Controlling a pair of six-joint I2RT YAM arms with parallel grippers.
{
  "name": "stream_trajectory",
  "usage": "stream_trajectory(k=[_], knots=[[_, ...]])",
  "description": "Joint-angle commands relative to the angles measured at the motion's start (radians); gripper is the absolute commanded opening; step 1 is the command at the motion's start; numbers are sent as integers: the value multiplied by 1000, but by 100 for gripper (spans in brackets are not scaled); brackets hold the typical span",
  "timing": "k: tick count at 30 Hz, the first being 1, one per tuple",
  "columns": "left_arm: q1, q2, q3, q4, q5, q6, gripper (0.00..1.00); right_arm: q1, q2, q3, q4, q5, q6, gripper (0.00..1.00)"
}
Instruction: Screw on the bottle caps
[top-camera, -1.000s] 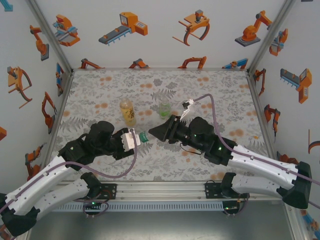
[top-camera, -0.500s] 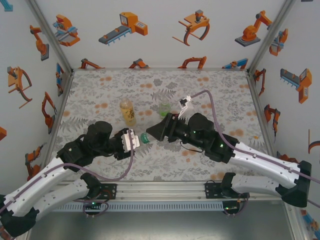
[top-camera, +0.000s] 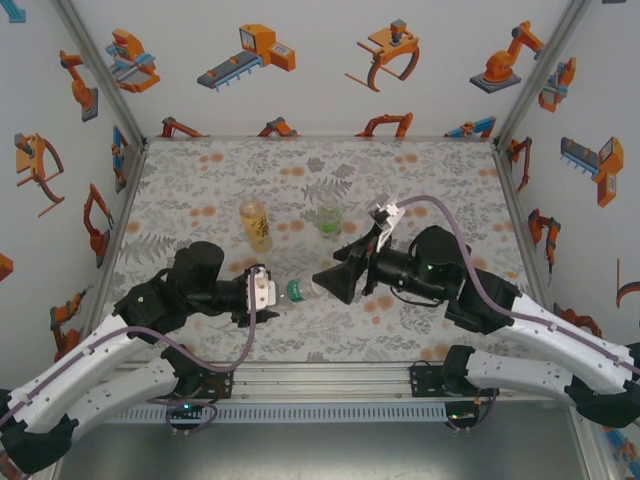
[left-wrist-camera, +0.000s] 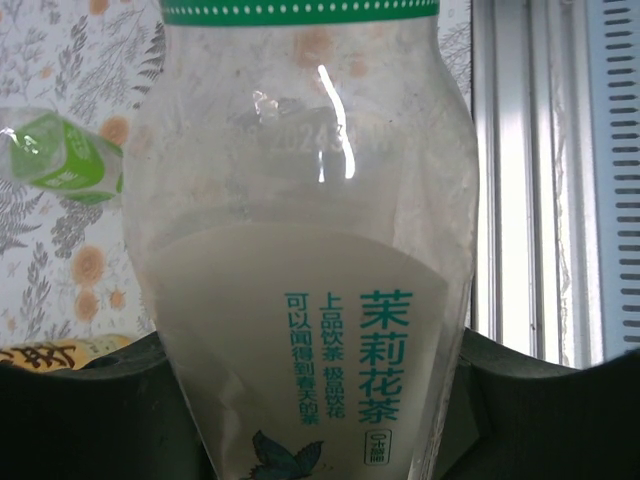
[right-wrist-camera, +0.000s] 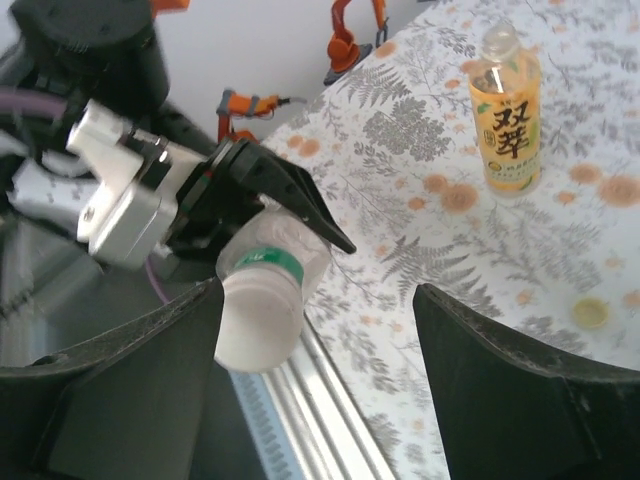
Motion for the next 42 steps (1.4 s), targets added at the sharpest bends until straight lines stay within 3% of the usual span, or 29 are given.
stream_trajectory(k=[1, 7, 11, 29, 42], knots=[[-3, 11, 22, -4, 83, 27, 0, -2, -20, 52, -111, -178, -302, 69], [-4, 28, 32, -25, 107, 35, 0, -1, 18, 151, -287, -393, -572, 70], [-4, 26, 31, -27, 111, 34, 0, -2, 59, 184, -342, -420, -636, 70], [-4, 46, 33, -32, 133, 36, 0, -1, 138, 217, -266, -446, -644, 64], [-4, 45, 35, -33, 134, 38, 0, -1, 155, 222, -280, -430, -639, 51]])
